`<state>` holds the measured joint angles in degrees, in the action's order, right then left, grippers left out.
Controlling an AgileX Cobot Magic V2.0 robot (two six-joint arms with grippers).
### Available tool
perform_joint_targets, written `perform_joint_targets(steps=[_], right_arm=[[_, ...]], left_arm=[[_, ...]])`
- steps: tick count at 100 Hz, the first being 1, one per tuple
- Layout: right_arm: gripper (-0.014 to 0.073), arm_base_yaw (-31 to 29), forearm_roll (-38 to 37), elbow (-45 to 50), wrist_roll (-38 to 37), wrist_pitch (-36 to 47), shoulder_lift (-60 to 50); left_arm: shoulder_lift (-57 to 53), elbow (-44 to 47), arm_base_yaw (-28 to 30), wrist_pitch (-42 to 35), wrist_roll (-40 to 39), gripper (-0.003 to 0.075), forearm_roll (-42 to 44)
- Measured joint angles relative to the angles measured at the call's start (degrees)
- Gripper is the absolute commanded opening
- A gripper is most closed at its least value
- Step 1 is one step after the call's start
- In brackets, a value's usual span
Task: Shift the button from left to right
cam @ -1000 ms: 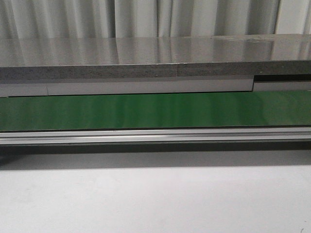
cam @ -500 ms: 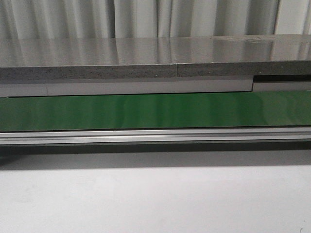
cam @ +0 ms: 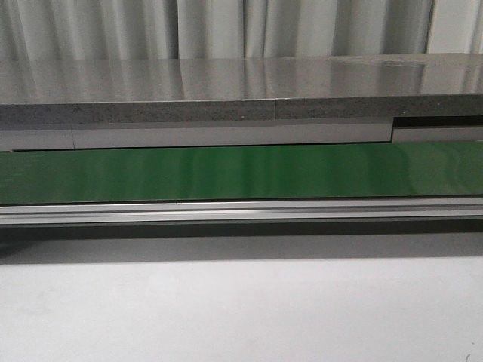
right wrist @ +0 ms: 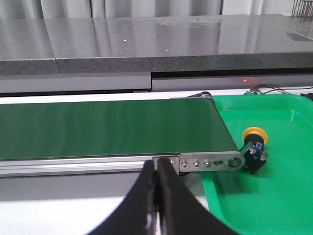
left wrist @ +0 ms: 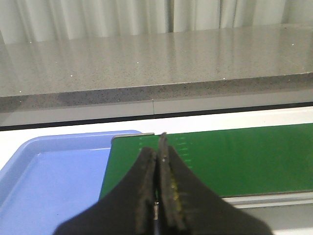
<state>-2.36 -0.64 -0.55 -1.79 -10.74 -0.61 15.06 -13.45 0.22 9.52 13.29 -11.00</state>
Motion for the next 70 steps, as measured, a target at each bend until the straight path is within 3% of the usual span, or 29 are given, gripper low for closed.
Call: perform_joint_targets(steps=[70], right_arm=[[-0.0068,0.0,0.0,2.2,0.0,3.1,0.0]], left_arm=[[0.0,0.0,0.0,0.0,0.0,-0.0020,0.0]])
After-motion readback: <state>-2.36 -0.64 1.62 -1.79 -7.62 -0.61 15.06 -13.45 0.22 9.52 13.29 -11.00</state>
